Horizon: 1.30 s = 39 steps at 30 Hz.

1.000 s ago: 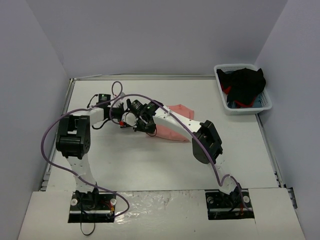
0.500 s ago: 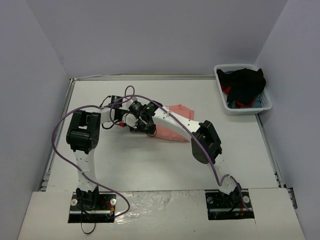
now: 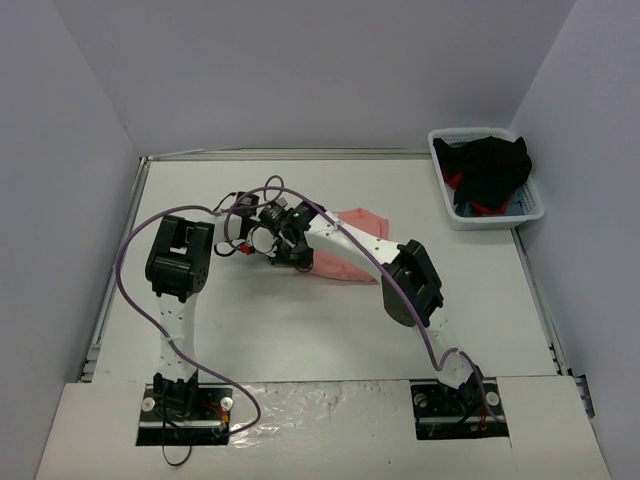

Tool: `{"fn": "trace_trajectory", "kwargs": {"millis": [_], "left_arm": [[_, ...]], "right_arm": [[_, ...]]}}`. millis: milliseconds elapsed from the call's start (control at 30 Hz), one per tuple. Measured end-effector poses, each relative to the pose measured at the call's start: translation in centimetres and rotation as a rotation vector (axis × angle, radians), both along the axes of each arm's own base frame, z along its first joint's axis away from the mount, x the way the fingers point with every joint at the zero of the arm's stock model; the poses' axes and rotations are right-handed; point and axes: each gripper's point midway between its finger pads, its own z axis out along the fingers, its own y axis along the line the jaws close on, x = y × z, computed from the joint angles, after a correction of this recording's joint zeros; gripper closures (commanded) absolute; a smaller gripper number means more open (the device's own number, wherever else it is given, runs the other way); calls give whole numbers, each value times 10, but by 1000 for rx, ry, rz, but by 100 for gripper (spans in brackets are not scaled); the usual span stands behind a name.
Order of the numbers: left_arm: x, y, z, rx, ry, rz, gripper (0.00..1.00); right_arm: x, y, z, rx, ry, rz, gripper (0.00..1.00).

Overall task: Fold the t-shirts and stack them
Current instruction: Put the neatly folded tshirt into the corner of the board with the left arm

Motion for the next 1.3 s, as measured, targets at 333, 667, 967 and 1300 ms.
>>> {"fn": "trace_trajectory", "kwargs": {"millis": [333,667,967,1300], "left_arm": [[9,0,0,26,-1,-36,51],[7,2,-13,73,-7,-57,98],[10,6,-13,129,-66,-71,98],[27,37,-13,254,-147,-77,97]], "right_arm": [[-4,-1,-4,-3,15,1,100],[-5,-2,-7,-3,19,4,61],[-48,-48,30,12,41,74,0],[-49,-192,117,167,-93,-140,0]]}}
